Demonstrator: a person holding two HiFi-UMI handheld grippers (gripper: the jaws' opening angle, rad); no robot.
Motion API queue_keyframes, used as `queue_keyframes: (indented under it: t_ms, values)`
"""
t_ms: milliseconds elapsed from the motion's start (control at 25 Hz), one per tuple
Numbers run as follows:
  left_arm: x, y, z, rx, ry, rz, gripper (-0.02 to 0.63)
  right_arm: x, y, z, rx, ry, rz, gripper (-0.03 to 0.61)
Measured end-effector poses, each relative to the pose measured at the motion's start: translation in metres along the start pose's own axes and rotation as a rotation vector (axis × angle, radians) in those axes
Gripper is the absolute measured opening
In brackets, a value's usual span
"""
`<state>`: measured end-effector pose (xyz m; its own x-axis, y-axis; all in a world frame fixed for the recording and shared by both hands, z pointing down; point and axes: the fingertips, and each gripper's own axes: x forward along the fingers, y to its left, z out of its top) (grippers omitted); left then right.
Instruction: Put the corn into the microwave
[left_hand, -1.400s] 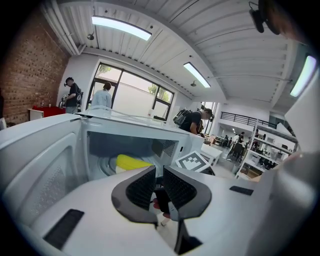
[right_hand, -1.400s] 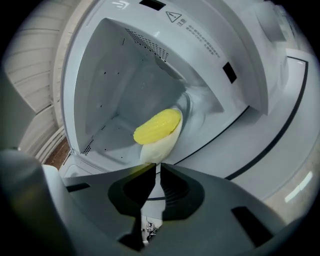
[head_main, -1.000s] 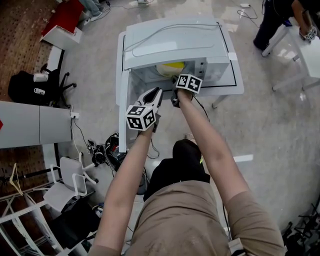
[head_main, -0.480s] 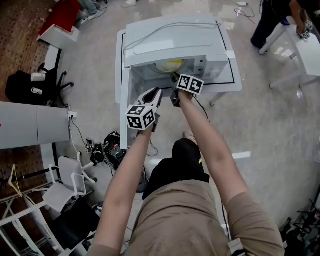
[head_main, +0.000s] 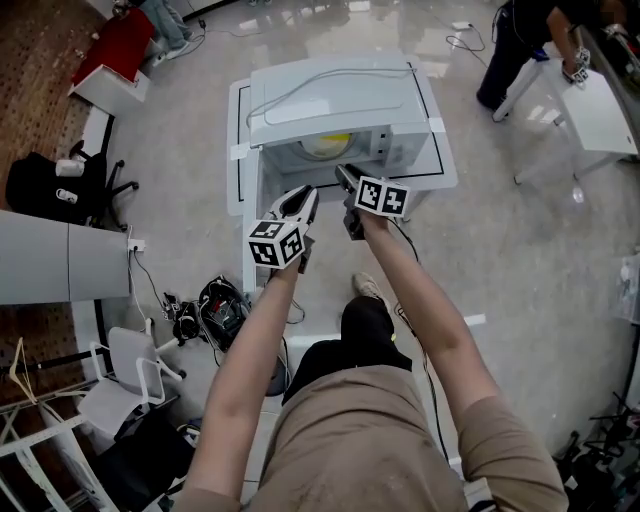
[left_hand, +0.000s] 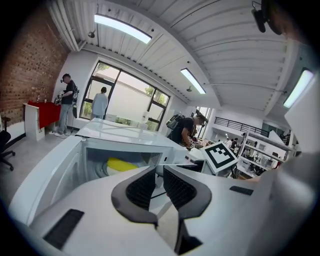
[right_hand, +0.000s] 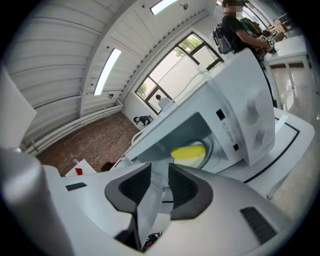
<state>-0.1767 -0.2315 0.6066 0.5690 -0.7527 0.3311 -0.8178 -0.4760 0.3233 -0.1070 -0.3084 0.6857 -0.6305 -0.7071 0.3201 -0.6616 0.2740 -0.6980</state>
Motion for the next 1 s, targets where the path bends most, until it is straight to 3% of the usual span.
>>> queue_keyframes:
  t_ms: [240, 480, 760, 1000]
  values:
    - [-0.023, -0.017, 0.035, -0.006, -0.081, -0.012, 0.038, -0.051, 0.045, 0.035, -0.106, -0.042, 0.061, 0.101]
    - [-0.037, -0.044, 0.066, 0.046, -0.124, -0.035, 0.041, -0.095, 0.077, 0.066, -0.232, -0.062, 0.092, 0.107]
    - [-0.048, -0.065, 0.11, 0.053, -0.219, -0.029, 0.046, -0.148, 0.078, 0.114, -0.393, -0.08, 0.071, 0.109]
    - [-0.057, -0.073, 0.123, 0.032, -0.255, 0.002, 0.055, -0.184, 0.063, 0.145, -0.47, -0.088, 0.046, 0.109]
